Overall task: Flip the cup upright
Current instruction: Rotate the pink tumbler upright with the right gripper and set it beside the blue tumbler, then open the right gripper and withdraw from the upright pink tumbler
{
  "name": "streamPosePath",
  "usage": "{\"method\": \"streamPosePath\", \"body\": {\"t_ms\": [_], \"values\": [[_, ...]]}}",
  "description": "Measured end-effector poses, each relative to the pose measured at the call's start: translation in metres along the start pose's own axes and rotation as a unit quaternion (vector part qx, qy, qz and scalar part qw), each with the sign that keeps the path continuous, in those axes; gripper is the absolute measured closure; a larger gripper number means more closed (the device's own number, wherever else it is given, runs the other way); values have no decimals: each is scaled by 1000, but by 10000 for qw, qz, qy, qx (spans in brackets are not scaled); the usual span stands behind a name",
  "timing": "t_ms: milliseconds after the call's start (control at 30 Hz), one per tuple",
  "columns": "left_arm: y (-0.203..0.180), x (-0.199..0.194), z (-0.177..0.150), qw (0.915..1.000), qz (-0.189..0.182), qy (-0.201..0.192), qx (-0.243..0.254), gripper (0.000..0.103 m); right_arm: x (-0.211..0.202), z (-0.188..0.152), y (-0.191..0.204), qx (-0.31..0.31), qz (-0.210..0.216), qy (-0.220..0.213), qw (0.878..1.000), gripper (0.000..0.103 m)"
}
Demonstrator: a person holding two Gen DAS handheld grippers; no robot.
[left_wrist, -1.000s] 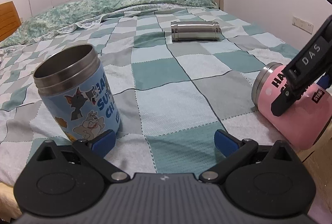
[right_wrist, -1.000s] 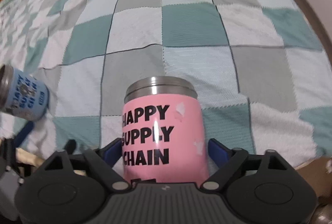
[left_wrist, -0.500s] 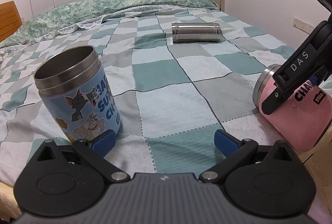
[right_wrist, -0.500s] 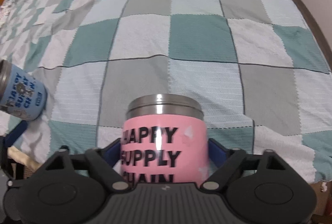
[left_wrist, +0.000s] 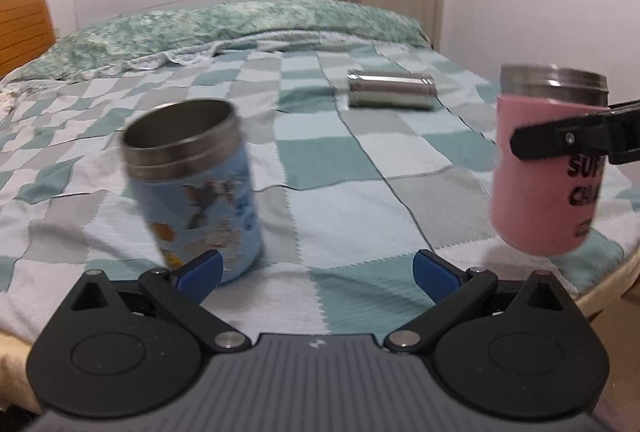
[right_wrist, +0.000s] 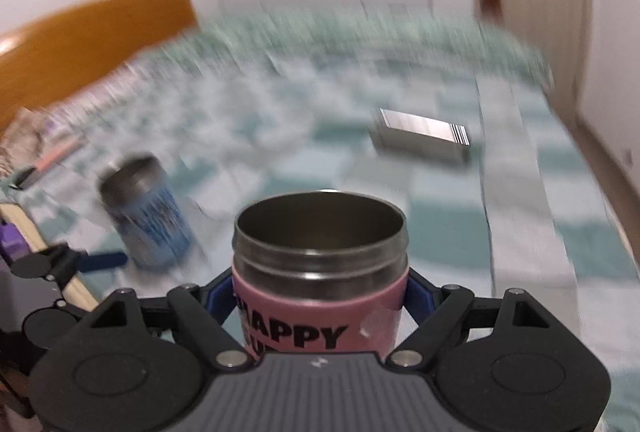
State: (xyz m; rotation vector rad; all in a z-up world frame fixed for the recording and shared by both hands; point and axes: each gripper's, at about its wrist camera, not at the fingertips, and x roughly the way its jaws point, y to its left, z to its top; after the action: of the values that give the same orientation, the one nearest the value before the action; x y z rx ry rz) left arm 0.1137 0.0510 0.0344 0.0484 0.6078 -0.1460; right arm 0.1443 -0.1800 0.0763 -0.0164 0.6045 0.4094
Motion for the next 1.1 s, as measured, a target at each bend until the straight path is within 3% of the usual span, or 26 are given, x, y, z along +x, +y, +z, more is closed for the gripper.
{"method": "streamPosePath", "body": {"t_ms": [133,300,567,900,1000,1100], "values": [[18,-11,-2,9994,216,-156,-215,0,9,-4,21,-111,214,-1086,9938,20],[36,-17,-6,9982,492,-222,-261,0,52,-4,49,-231,321,-1685,9849,20],[58,-9,-17,9965,693,-295,-355,0,108,-29,73,-395,209,-1678,9848,20],[60,-14,-21,9967,632,-364,-347,0,101,-43,76,-503,154,-1795,9824,20],[53,-27,-19,9967,595,-467,-282,0,83,-46,71,-297,299,-1833,9822,1],[41,-45,-19,9966,498,-631,-173,0,48,-54,67,-255,254,-2042,9783,0]]}}
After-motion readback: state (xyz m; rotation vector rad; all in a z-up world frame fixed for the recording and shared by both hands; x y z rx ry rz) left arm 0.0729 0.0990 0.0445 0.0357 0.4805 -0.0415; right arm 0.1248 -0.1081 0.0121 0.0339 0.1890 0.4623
